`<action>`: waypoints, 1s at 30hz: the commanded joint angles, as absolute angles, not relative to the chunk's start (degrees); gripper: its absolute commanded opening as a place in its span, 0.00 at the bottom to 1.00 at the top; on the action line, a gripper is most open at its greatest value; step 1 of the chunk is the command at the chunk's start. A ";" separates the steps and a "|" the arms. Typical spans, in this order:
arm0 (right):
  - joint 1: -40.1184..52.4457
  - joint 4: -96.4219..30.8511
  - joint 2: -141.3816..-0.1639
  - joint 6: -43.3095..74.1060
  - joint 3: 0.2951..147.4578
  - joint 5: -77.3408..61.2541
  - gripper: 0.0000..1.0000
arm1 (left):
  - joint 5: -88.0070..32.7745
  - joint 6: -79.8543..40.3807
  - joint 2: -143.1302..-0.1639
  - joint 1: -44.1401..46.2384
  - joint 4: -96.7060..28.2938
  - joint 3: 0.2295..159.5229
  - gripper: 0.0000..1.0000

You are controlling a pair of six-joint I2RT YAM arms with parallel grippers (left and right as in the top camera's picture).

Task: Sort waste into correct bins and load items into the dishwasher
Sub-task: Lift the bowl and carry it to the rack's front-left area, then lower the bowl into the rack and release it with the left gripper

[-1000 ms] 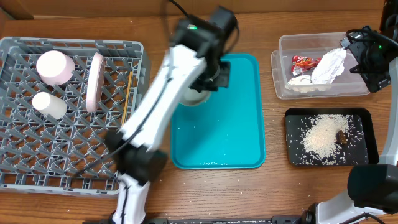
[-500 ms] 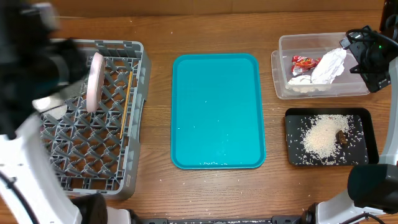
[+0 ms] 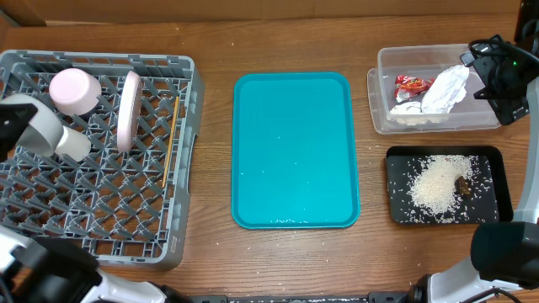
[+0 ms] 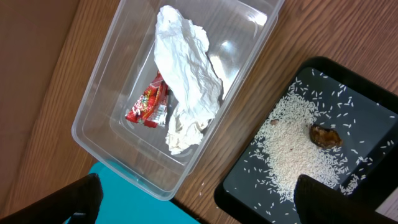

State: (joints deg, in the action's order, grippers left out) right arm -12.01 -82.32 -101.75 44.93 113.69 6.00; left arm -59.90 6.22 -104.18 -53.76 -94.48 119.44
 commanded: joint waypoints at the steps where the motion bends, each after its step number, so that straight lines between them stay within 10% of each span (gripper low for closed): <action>1: -12.12 -82.17 -101.30 44.58 114.76 6.42 1.00 | -75.33 17.37 -107.55 -57.71 -94.48 113.62 0.04; 30: -12.14 -82.17 -101.30 44.58 114.76 6.42 1.00 | -84.97 34.68 -119.11 -64.45 -87.20 86.96 0.04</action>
State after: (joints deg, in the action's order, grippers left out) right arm -12.01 -82.30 -101.75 44.93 113.69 5.98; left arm -83.59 31.75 -118.54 -62.54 -87.00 87.46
